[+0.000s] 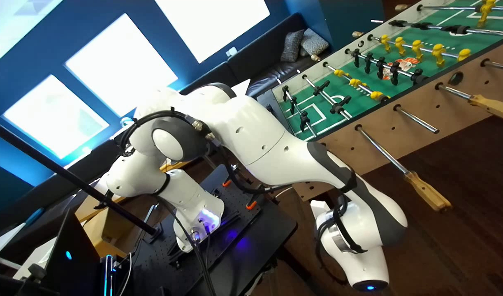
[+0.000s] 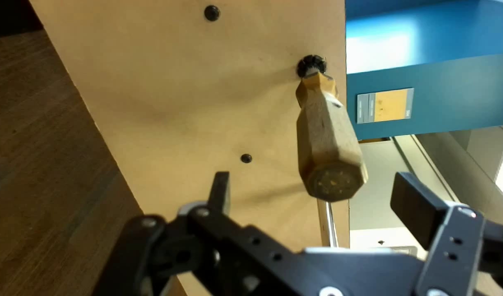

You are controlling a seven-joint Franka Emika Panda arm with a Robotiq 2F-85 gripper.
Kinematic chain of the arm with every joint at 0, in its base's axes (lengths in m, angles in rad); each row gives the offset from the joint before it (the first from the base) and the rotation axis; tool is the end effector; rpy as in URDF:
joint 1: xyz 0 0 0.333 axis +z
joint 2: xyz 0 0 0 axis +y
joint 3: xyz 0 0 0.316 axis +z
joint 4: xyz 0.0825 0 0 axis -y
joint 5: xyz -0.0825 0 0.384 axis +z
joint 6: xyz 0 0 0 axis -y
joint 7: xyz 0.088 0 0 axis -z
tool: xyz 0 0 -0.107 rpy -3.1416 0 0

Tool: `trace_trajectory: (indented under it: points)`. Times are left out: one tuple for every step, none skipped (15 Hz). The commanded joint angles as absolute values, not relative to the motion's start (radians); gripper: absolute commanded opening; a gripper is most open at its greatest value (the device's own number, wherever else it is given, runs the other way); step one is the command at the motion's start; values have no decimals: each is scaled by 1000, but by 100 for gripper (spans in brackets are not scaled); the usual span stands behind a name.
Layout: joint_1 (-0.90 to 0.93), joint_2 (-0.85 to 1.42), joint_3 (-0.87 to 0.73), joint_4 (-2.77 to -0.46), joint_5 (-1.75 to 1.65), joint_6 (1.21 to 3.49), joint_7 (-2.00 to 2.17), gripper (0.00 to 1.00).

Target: Rotate the first rod on the foosball table clockwise

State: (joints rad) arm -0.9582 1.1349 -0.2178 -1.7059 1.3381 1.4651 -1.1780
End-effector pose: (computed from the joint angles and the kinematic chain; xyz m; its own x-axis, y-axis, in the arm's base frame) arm 0.2900 -0.4266 -0.0417 0.6775 -0.7223 -0.1388 -0.2112 -0.0104 -0.9774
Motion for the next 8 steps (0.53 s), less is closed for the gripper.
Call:
trace_trajectory:
  points:
    - [-969, 1159, -214, -1663, 1347, 1400, -1165, 100]
    - [-969, 1162, -214, -1658, 1348, 1391, -1162, 100]
    - [-968, 1163, -214, -1654, 1348, 1384, -1157, 100]
    - [-966, 1164, -214, -1651, 1350, 1382, -1156, 100]
    - [-964, 1166, -214, -1648, 1348, 1377, -1152, 100]
    - [-962, 1166, -213, -1646, 1348, 1377, -1153, 100]
    - [-961, 1167, -213, -1644, 1349, 1374, -1153, 100]
    - [-958, 1168, -211, -1643, 1350, 1375, -1154, 100]
